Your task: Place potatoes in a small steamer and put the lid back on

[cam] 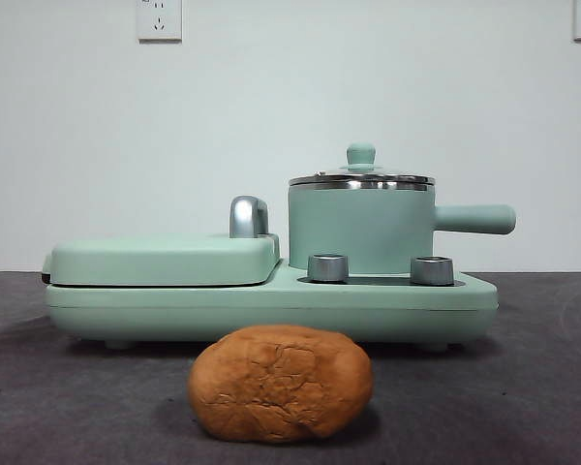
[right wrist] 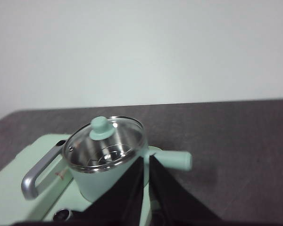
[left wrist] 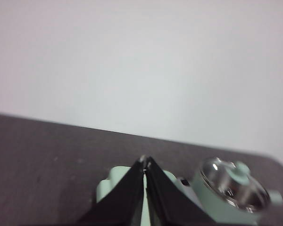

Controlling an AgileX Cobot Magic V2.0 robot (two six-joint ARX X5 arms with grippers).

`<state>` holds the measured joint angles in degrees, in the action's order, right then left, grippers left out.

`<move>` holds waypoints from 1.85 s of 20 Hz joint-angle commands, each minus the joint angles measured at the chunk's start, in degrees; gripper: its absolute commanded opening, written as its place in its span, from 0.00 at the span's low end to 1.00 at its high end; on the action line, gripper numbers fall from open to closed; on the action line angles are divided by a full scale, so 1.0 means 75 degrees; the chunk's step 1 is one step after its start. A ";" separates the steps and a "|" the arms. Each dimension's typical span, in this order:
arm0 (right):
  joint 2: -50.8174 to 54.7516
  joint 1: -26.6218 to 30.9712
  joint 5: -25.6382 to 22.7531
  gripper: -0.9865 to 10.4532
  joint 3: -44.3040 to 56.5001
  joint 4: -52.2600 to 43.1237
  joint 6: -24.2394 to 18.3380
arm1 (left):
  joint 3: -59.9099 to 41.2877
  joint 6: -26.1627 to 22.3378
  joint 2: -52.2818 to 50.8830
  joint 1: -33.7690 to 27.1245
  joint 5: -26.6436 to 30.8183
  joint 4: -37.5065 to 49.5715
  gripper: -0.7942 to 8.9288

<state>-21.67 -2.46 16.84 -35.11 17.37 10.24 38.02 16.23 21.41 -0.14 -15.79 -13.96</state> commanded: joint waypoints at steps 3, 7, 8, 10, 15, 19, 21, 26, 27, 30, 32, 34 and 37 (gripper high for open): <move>-0.1017 -0.0012 0.0522 0.10 -0.1110 0.0609 -0.1883 | 0.0842 -0.1769 0.1008 0.0026 -0.1137 -0.0399 0.09; -0.1670 -0.0187 0.0749 0.10 -0.1784 0.1166 -0.2818 | 0.1224 -0.2413 0.1670 0.0076 -0.1731 -0.0670 0.09; -0.1786 -0.0332 0.0746 0.10 -0.1897 0.1262 -0.2996 | 0.1282 -0.2594 0.1792 0.0119 -0.1813 -0.0697 0.09; -0.1961 -0.0711 0.0670 0.10 -0.2060 0.1425 -0.3302 | 0.1399 -0.3086 0.1967 0.0233 -0.1874 -0.0801 0.09; -0.2375 -0.1845 0.0020 0.10 -0.2192 0.1839 -0.4051 | 0.1667 -0.4354 0.2276 0.0775 -0.1871 -0.1306 0.09; -0.2704 -0.2530 -0.0312 0.10 -0.2192 0.2098 -0.4517 | 0.1725 -0.5100 0.2384 0.1399 -0.1862 -0.1740 0.09; -0.2804 -0.2748 -0.0335 0.10 -0.2192 0.2092 -0.4809 | 0.1725 -0.5400 0.2439 0.1719 -0.1842 -0.1944 0.09; -0.2865 -0.3054 -0.0332 0.16 -0.2192 0.2095 -0.5196 | 0.1725 -0.5651 0.2492 0.2282 -0.1836 -0.2174 0.09; -0.2862 -0.3063 -0.0335 0.20 -0.2192 0.2101 -0.5193 | 0.1725 -0.5651 0.2489 0.2326 -0.1839 -0.2154 0.10; -0.2838 -0.3060 -0.0376 0.34 -0.2192 0.2151 -0.5024 | 0.1725 -0.5619 0.2480 0.2401 -0.1845 -0.2072 0.22; -0.2838 -0.3060 -0.0463 0.35 -0.2192 0.2165 -0.4791 | 0.1725 -0.5505 0.2480 0.2430 -0.1845 -0.1996 0.36; -0.2838 -0.3060 -0.0460 0.35 -0.2192 0.2177 -0.4602 | 0.1725 -0.5298 0.2480 0.2445 -0.1848 -0.1918 0.38; -0.2838 -0.3060 -0.0458 0.35 -0.2192 0.2183 -0.4363 | 0.1725 -0.5199 0.2483 0.2498 -0.1848 -0.1859 0.37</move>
<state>-42.78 -25.08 13.43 -50.54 34.06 -24.58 49.95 -23.77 39.75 18.26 -29.47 -28.49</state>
